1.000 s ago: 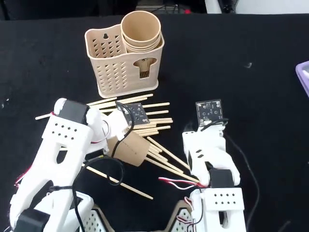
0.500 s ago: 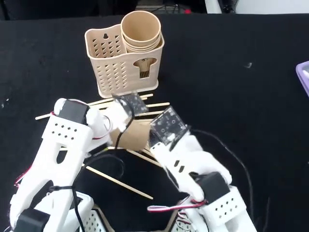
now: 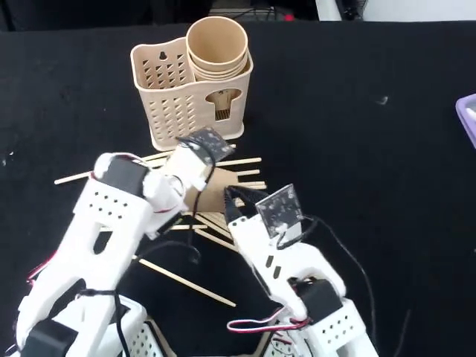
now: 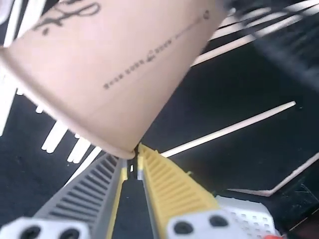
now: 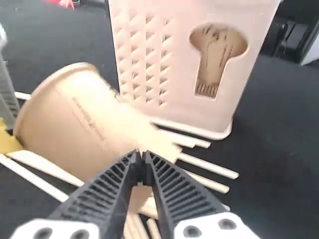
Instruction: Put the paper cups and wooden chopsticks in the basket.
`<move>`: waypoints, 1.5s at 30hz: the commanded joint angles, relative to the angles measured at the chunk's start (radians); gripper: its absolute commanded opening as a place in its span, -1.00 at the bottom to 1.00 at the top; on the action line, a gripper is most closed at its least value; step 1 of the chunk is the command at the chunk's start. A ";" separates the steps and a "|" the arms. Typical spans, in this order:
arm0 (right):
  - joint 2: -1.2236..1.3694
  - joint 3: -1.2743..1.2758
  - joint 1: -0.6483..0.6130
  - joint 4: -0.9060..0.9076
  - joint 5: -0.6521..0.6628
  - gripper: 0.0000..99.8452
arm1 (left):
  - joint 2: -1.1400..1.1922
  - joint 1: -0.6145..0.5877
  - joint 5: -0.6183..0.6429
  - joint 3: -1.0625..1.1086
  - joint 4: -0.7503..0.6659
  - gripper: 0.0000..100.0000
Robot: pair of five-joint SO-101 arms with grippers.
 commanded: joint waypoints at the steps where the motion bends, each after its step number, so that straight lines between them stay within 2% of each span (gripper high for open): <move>1: -0.093 -0.002 -0.009 -0.037 -0.006 -0.98 | -0.023 0.085 0.040 -0.033 -0.002 -0.94; 5: -0.099 0.004 0.014 -0.029 -0.006 -0.98 | -0.023 0.130 0.041 -0.033 0.000 -0.94; 17: -0.102 0.004 0.043 0.008 -0.006 -0.98 | -0.189 0.128 0.041 -0.165 0.026 -0.94; 23: -0.102 0.004 0.043 0.011 -0.006 -0.98 | -0.222 0.128 0.041 -0.159 0.017 -0.94; 32: -0.101 -0.015 0.066 0.031 -0.006 -0.98 | -0.226 0.122 0.077 -0.047 -0.109 -0.93; 40: -0.099 -0.038 0.121 0.055 -0.006 -0.98 | -0.233 0.133 0.083 -0.039 -0.100 -0.57; 45: -0.096 -0.048 0.167 0.063 -0.006 -0.98 | -0.233 0.142 0.071 -0.039 -0.032 -0.56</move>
